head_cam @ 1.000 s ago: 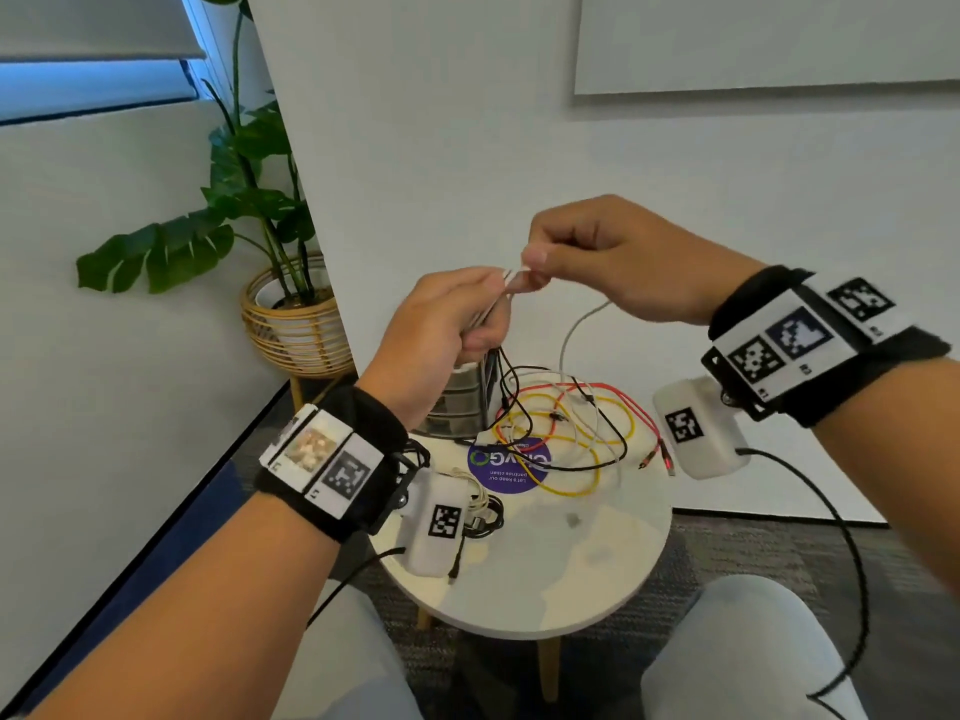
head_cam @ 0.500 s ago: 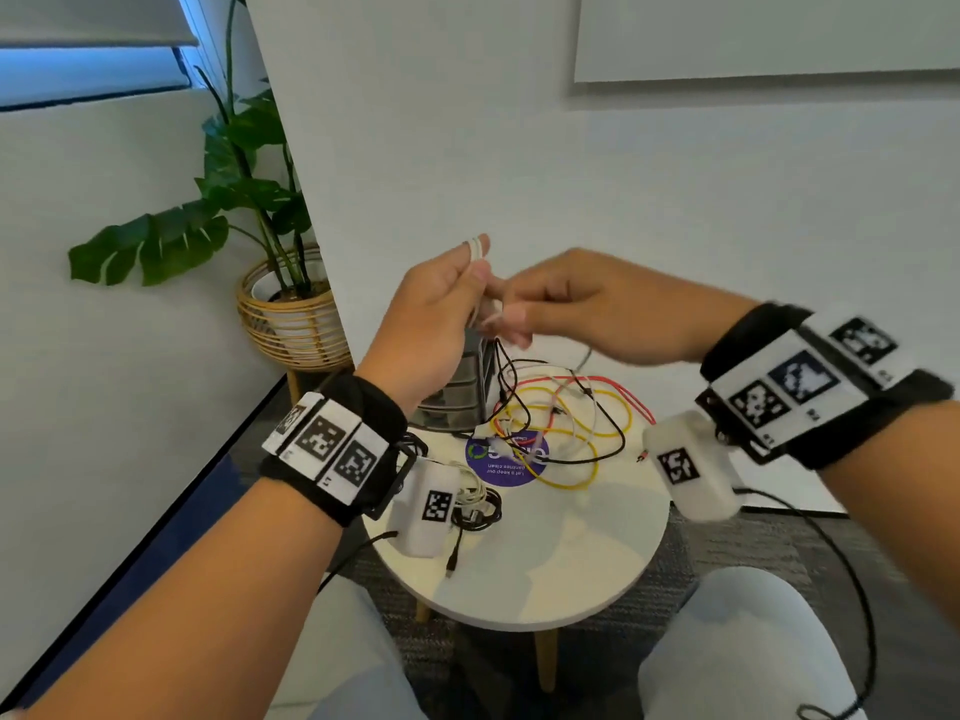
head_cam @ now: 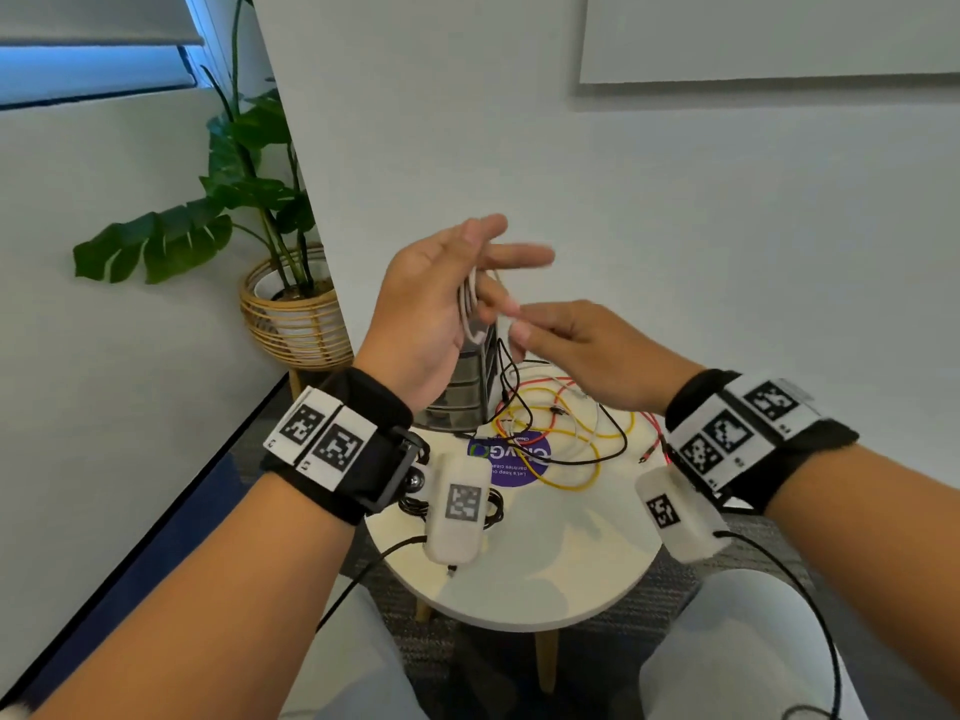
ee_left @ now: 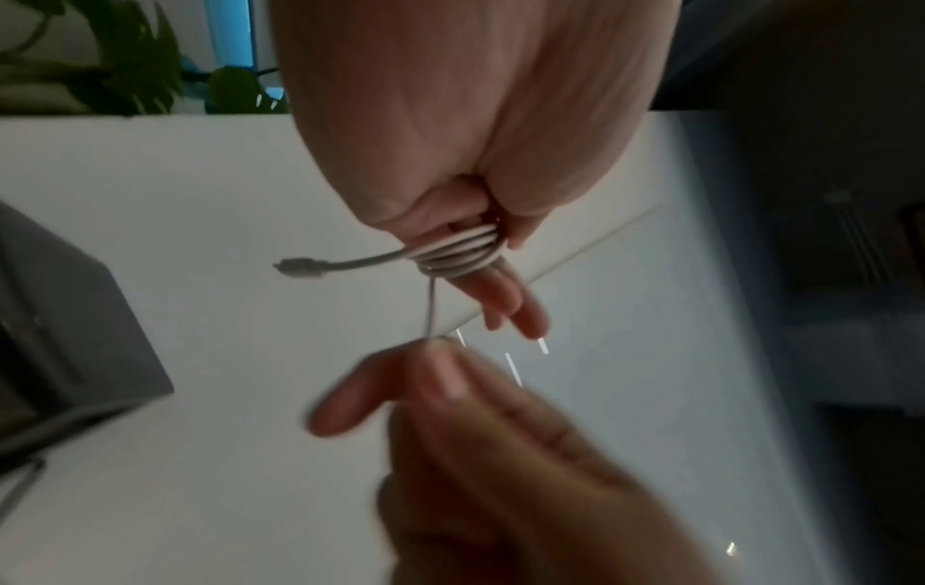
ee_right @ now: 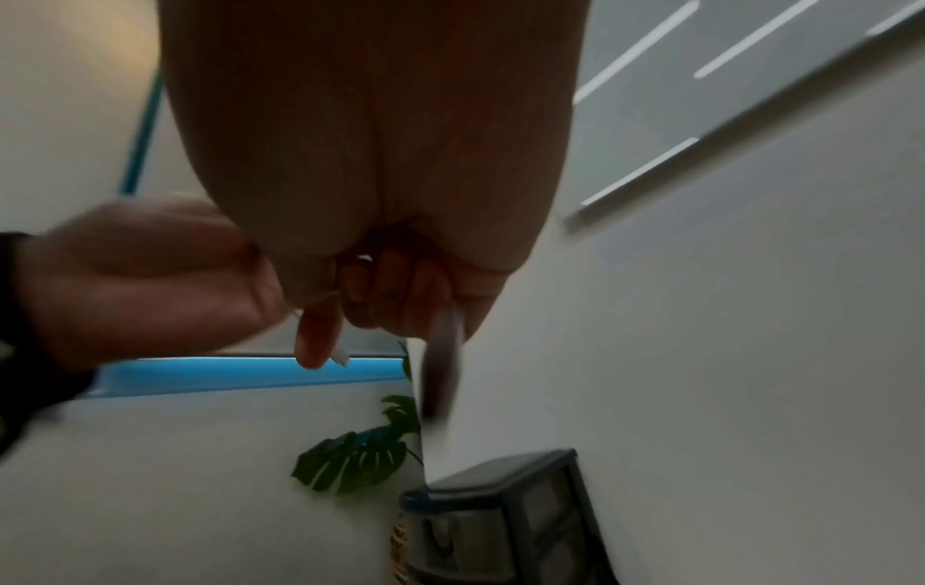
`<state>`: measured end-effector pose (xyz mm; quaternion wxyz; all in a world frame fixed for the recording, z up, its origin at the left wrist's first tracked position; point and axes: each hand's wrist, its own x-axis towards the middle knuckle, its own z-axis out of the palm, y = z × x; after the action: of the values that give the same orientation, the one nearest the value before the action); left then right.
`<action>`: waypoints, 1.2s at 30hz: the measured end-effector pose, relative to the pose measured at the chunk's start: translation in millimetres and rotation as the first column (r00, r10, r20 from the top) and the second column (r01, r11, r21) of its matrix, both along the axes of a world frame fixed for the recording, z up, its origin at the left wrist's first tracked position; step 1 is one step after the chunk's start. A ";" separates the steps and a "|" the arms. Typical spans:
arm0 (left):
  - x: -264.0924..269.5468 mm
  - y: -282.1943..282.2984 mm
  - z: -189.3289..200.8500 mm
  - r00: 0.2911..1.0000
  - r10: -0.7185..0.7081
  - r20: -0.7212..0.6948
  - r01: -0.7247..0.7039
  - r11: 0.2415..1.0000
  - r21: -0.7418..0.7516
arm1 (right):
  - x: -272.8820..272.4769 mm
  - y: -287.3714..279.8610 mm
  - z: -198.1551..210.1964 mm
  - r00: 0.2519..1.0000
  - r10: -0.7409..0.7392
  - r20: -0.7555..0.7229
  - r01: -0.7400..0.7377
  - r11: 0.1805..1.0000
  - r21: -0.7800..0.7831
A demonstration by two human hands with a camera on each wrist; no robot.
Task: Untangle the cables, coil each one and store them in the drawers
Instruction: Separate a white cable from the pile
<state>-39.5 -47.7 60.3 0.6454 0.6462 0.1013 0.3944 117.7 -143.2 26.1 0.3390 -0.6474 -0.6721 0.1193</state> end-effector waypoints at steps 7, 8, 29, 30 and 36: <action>2.5 7.7 -21.4 0.936 0.192 -0.296 -0.066 0.920 0.386 | -20.3 -9.3 40.3 0.932 0.076 0.354 -0.087 0.996 0.014; 2.0 6.2 -22.9 0.932 0.158 -0.325 -0.015 0.916 0.402 | -19.3 -9.9 48.8 0.924 0.062 0.376 -0.088 0.995 0.051; -3.1 5.1 -40.3 0.980 0.011 -0.197 -0.026 0.997 -0.070 | 0.7 -19.3 22.1 0.987 -0.136 0.080 0.123 0.982 0.146; -4.1 7.0 -39.9 0.981 0.003 -0.193 -0.018 0.997 -0.074 | 5.0 -22.1 23.0 0.986 -0.125 0.114 0.112 0.988 0.107; 4.1 4.7 -37.5 0.983 -0.086 -0.161 0.056 0.982 -0.181 | 12.2 -12.1 18.7 0.926 -0.203 0.317 0.196 0.979 0.057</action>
<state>-35.4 -43.0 22.8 0.7028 0.6208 0.1667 0.3047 129.9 -155.3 44.8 0.2431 -0.7189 -0.6505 -0.0310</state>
